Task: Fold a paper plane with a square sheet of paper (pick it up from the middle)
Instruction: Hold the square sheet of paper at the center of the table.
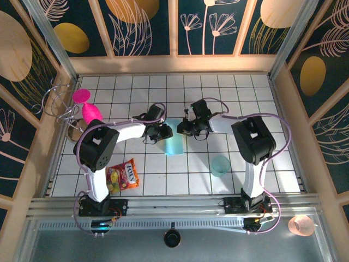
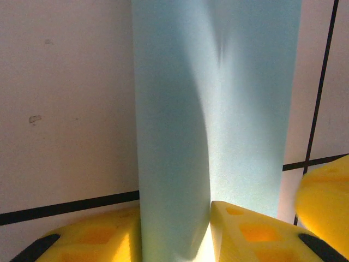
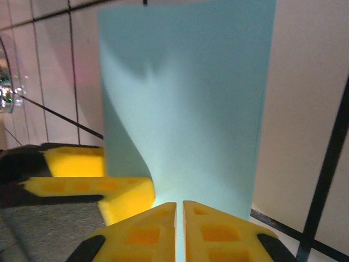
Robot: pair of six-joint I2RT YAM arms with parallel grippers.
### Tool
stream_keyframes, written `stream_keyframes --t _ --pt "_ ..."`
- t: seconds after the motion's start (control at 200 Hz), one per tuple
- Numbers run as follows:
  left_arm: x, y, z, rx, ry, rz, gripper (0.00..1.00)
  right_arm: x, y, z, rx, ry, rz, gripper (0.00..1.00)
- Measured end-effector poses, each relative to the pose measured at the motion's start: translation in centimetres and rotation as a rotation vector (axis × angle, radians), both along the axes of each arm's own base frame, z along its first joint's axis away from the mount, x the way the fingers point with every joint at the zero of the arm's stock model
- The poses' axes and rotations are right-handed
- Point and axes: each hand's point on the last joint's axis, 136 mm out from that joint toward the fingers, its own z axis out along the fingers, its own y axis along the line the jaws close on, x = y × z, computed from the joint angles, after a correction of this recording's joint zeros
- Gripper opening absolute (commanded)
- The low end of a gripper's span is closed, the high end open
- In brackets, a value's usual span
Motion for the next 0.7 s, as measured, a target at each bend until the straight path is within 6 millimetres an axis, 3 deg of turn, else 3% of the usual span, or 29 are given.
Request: stream_keyframes --t 0.265,0.701 --pt "0.0 0.0 -0.1 0.004 0.004 0.001 0.36 -1.0 0.0 -2.1 -0.045 0.066 0.033 0.06" --pt "0.2 0.0 1.3 0.031 -0.05 0.007 0.4 -0.7 -0.3 -2.7 -0.075 0.082 0.049 0.02"
